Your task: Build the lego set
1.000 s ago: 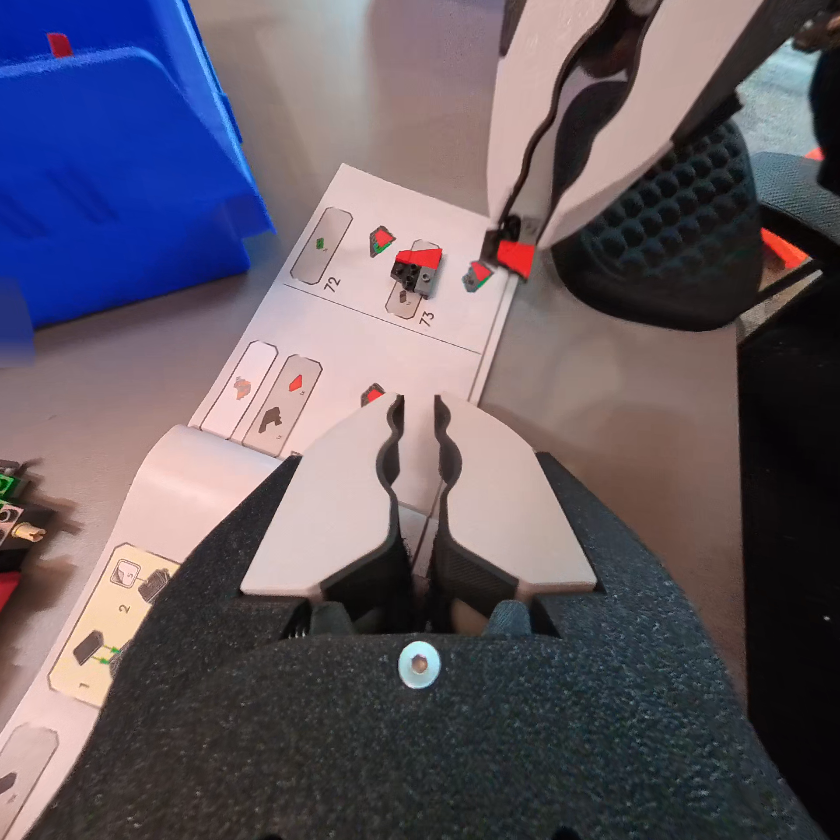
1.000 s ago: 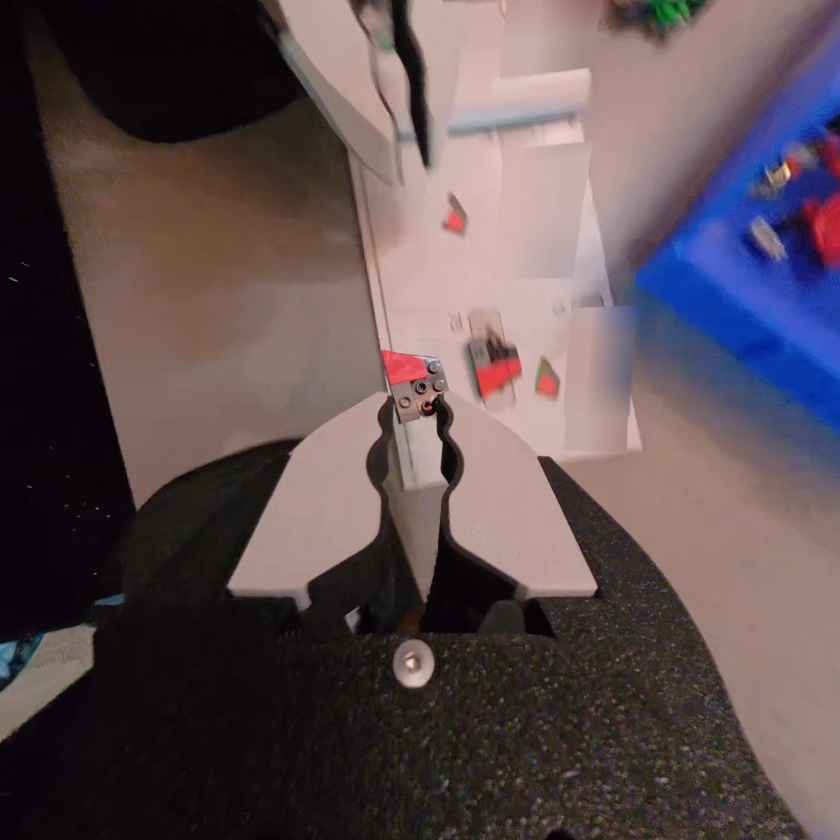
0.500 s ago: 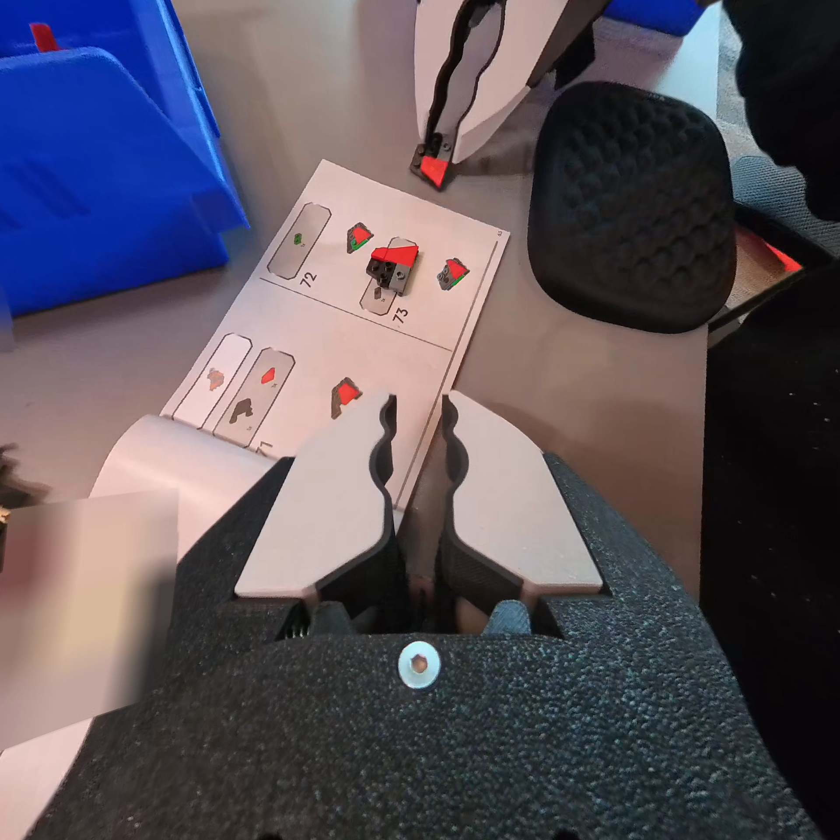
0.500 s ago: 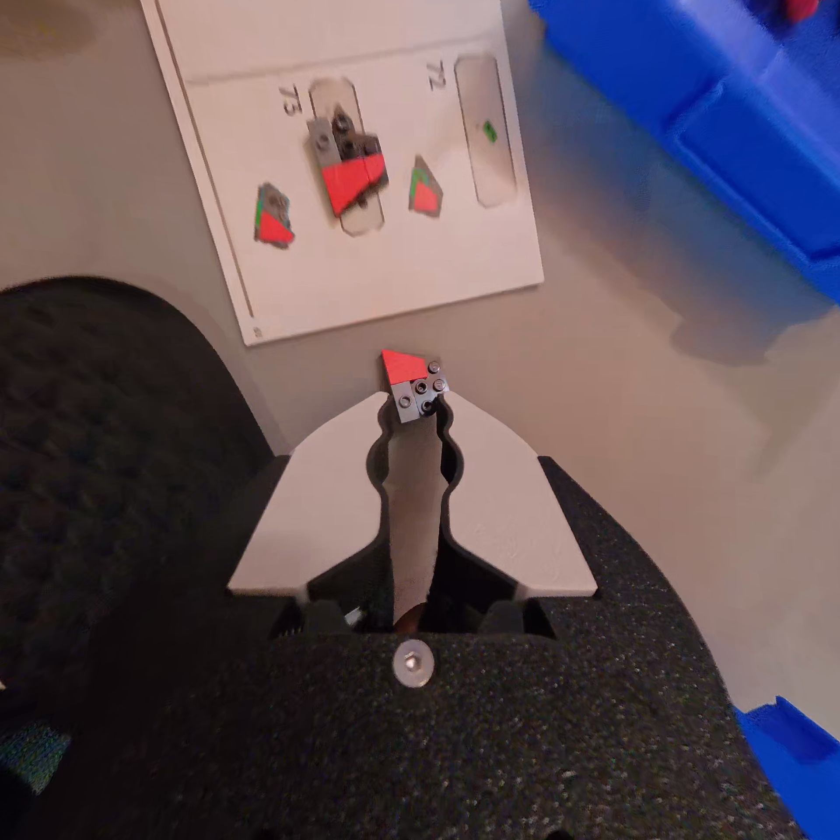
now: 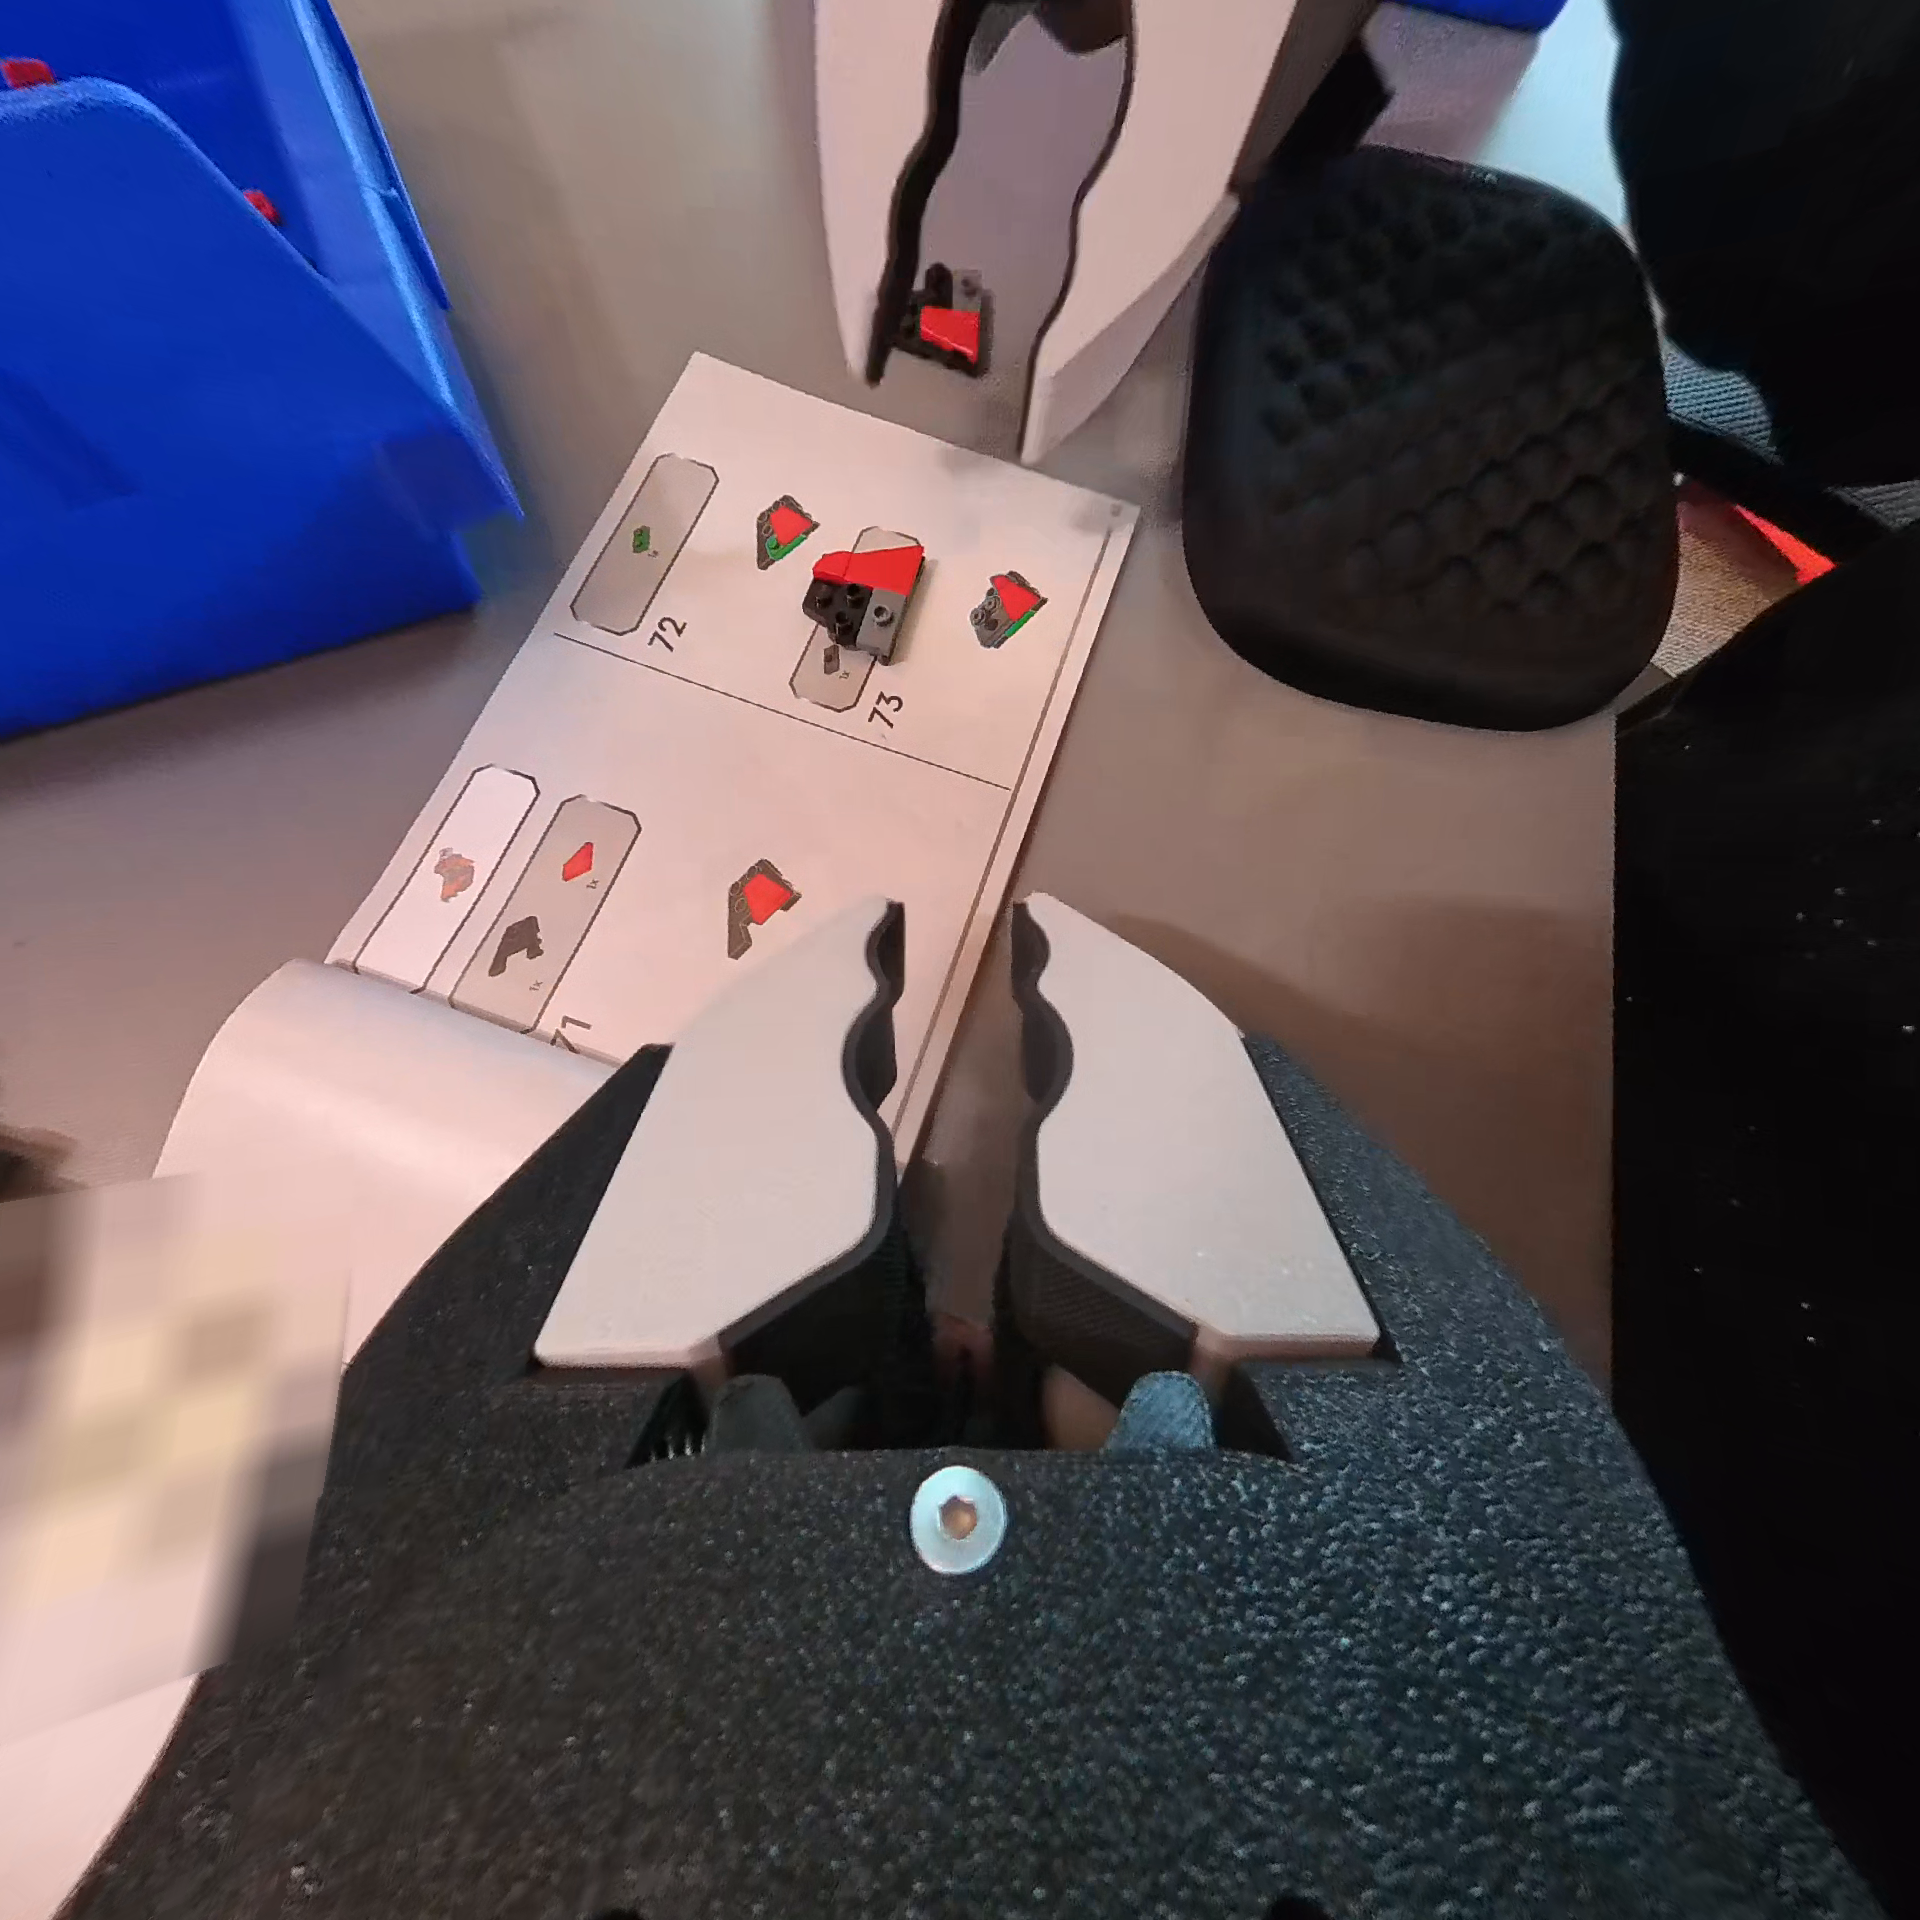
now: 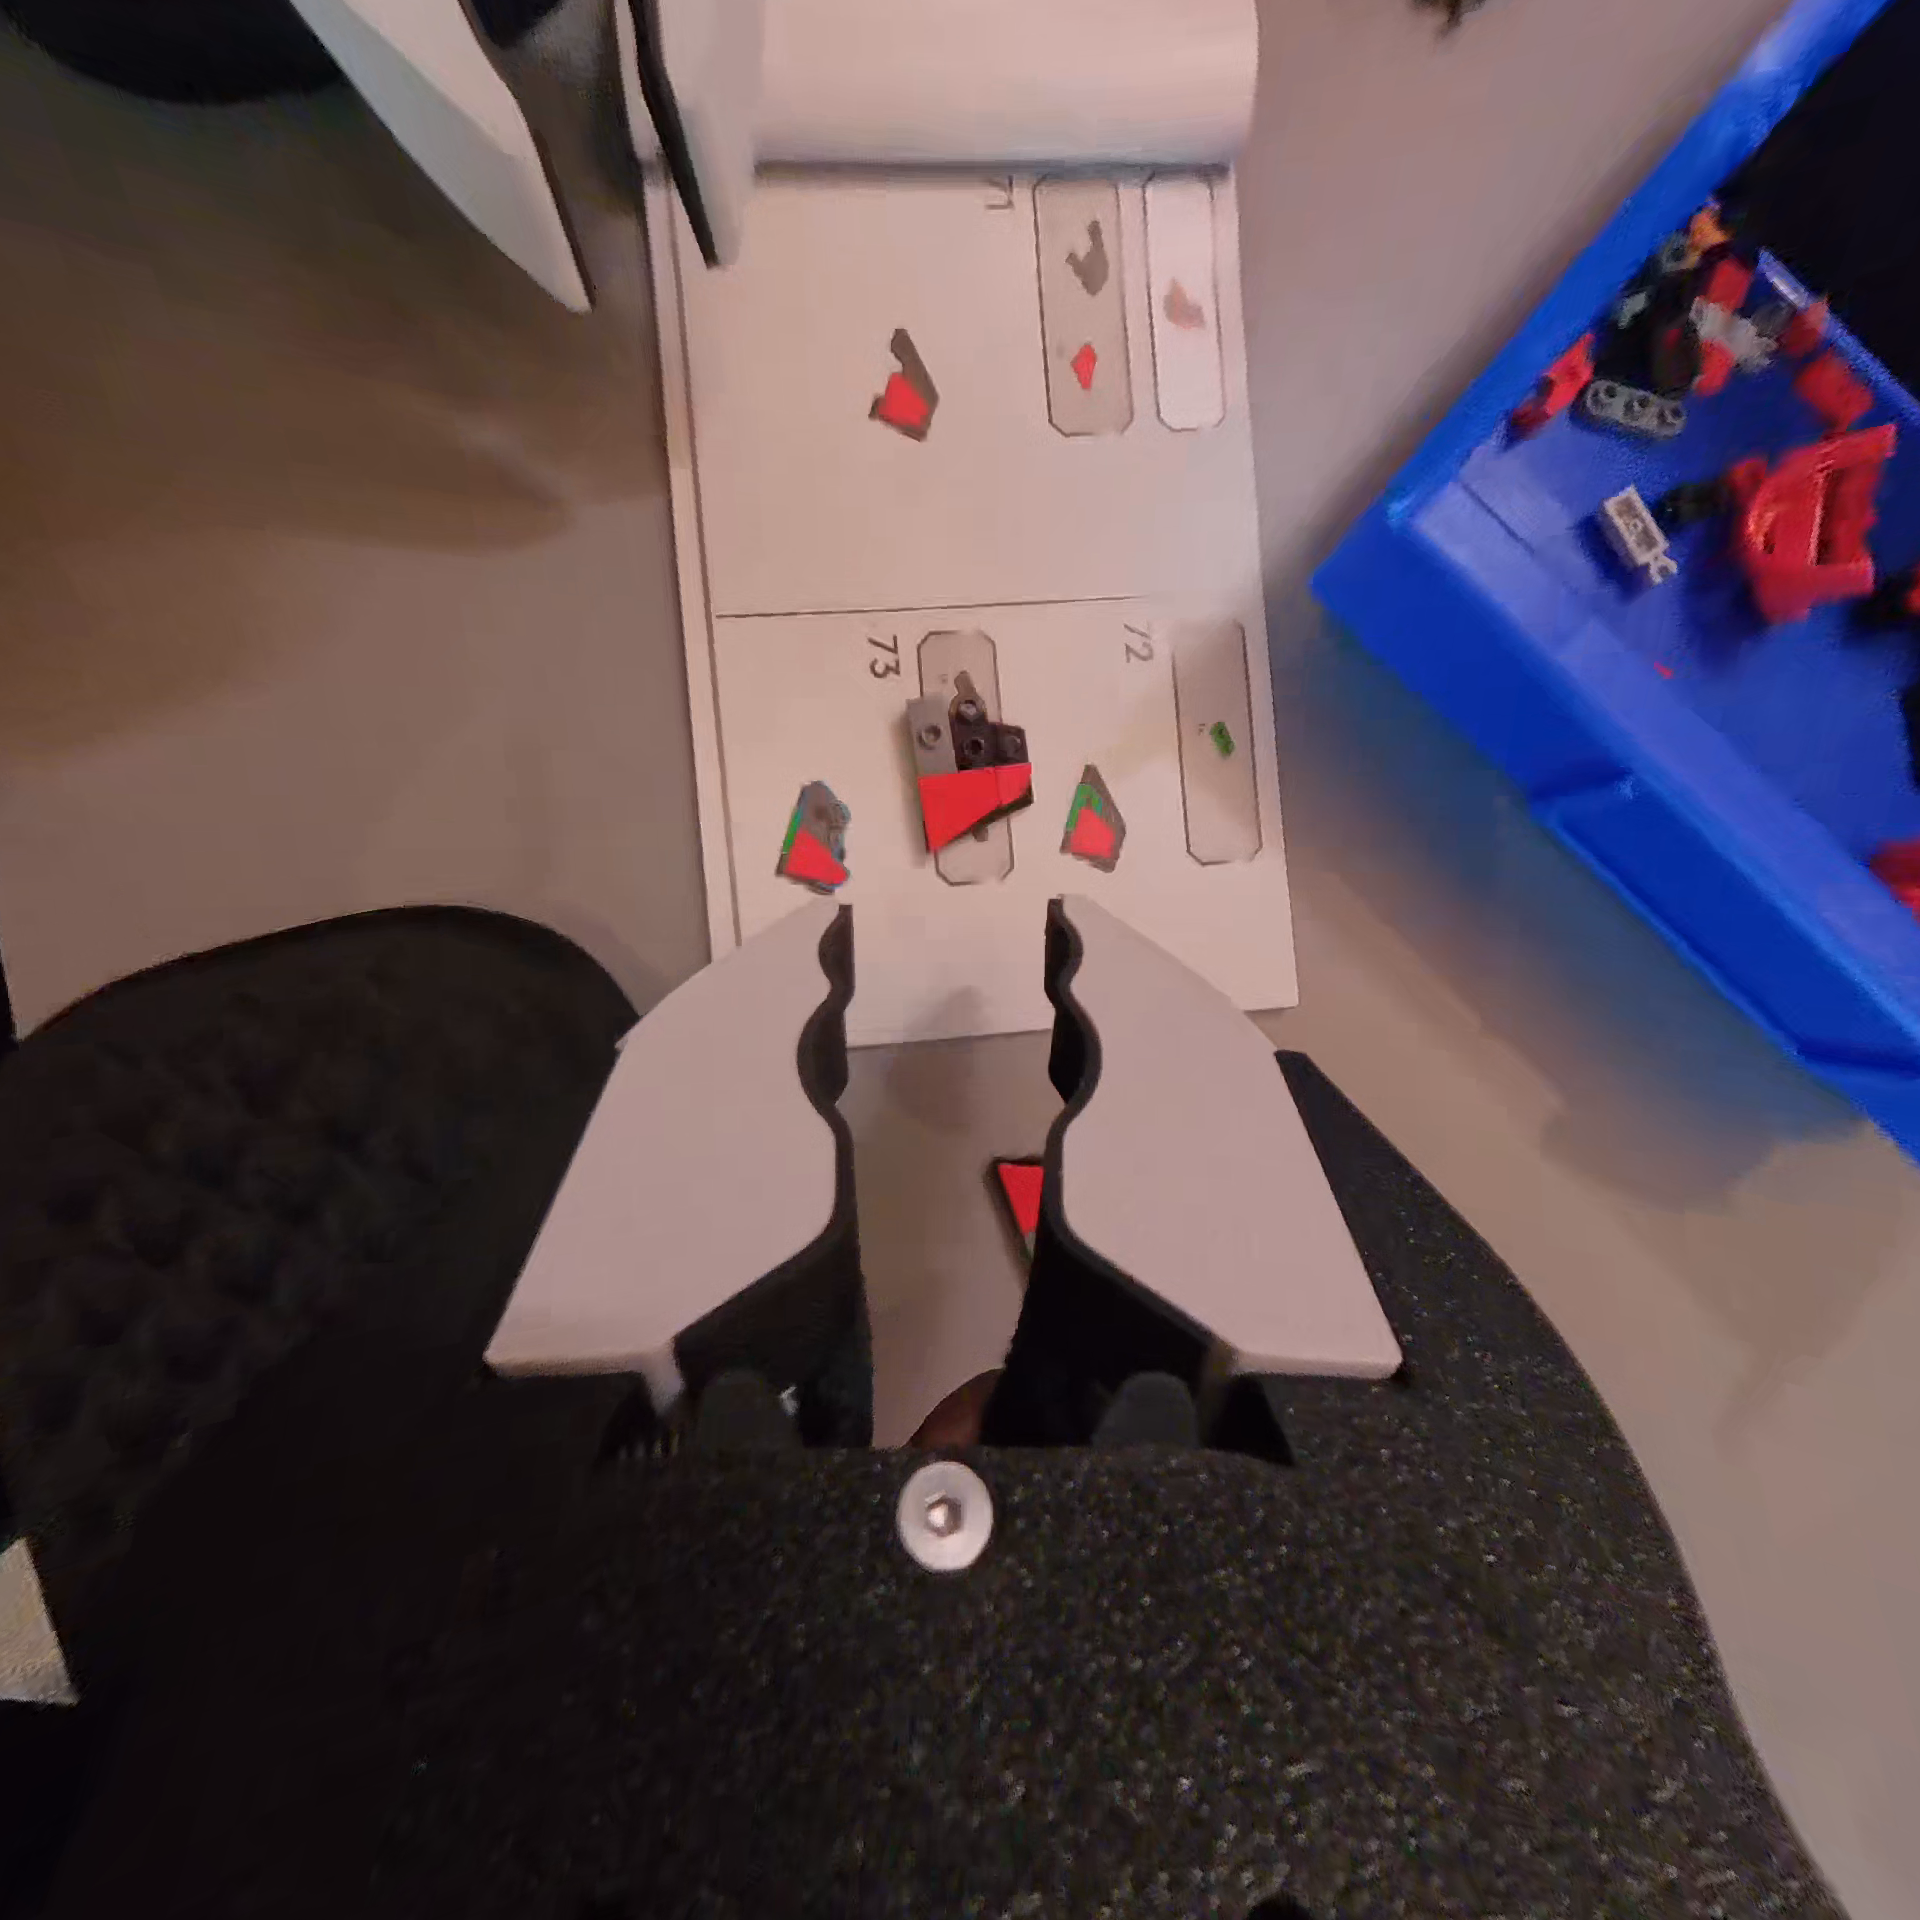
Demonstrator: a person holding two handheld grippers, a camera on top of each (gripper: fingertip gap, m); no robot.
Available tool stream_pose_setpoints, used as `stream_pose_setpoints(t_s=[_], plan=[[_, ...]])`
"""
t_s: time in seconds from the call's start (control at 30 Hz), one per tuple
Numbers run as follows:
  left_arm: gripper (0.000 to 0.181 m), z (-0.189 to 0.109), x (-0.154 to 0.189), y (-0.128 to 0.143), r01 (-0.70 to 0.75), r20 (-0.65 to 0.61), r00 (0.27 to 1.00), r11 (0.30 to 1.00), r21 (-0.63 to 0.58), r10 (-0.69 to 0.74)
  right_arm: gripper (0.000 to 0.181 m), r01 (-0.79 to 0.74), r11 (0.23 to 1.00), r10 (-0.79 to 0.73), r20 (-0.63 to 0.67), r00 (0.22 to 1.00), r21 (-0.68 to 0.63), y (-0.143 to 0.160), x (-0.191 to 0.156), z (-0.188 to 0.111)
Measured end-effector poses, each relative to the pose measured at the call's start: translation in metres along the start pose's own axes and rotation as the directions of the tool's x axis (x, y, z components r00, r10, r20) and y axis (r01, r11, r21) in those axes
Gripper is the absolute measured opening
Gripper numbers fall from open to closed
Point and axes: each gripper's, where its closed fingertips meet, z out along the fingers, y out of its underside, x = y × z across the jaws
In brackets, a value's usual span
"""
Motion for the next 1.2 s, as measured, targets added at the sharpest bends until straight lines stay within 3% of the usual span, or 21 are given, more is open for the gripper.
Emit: stream_pose_setpoints(t_s=[0.17, 0.27, 0.4, 0.5, 0.83, 0.93, 1.0, 1.1, 1.2], plan=[[0.019, -0.003, 0.004, -0.001, -0.023, -0.003, 1.0, 1.0, 0.014, 0.023, 0.033, -0.067, 0.96, 0.057, -0.044, 0.997, -0.271, 0.05, 0.019, -0.012], [0.018, -0.004, 0.005, -0.001, -0.038, -0.005, 0.999, 0.999, 0.031, 0.038, 0.039, -0.098, 0.947, 0.085, -0.054, 0.995, -0.307, 0.062, 0.025, -0.026], [0.018, -0.002, 0.004, -0.002, -0.04, -0.021, 0.999, 0.999, 0.035, 0.04, 0.043, -0.051, 0.937, 0.05, -0.011, 0.999, -0.345, 0.065, 0.027, -0.016], [0.018, -0.003, 0.005, -0.004, -0.054, -0.025, 0.998, 0.997, 0.049, 0.055, 0.027, -0.045, 0.918, 0.061, 0.028, 0.998, -0.394, 0.075, 0.031, -0.01], [0.017, -0.01, 0.004, -0.004, -0.051, -0.021, 0.998, 0.996, 0.072, 0.052, 0.026, -0.183, 0.847, 0.133, -0.133, 0.982, -0.499, 0.113, 0.156, -0.023], [0.017, -0.012, 0.002, -0.003, -0.035, -0.01, 0.999, 0.997, 0.07, 0.035, 0.032, -0.232, 0.834, 0.184, -0.144, 0.972, -0.5, 0.119, 0.172, -0.028], [0.017, -0.012, -0.004, -0.001, -0.025, 0.015, 1.0, 0.998, 0.053, 0.024, 0.044, -0.279, 0.846, 0.22, -0.179, 0.959, -0.454, 0.107, 0.169, -0.038], [0.015, -0.011, -0.016, 0.005, 0.0, 0.07, 0.998, 1.0, 0.01, -0.001, 0.047, -0.224, 0.934, 0.183, -0.168, 0.969, -0.277, 0.054, 0.136, -0.046], [0.007, -0.007, -0.029, 0.015, 0.05, 0.128, 0.991, 0.996, -0.074, -0.04, 0.05, -0.052, 0.999, 0.052, 0.059, 0.997, -0.003, -0.018, 0.055, -0.03]])
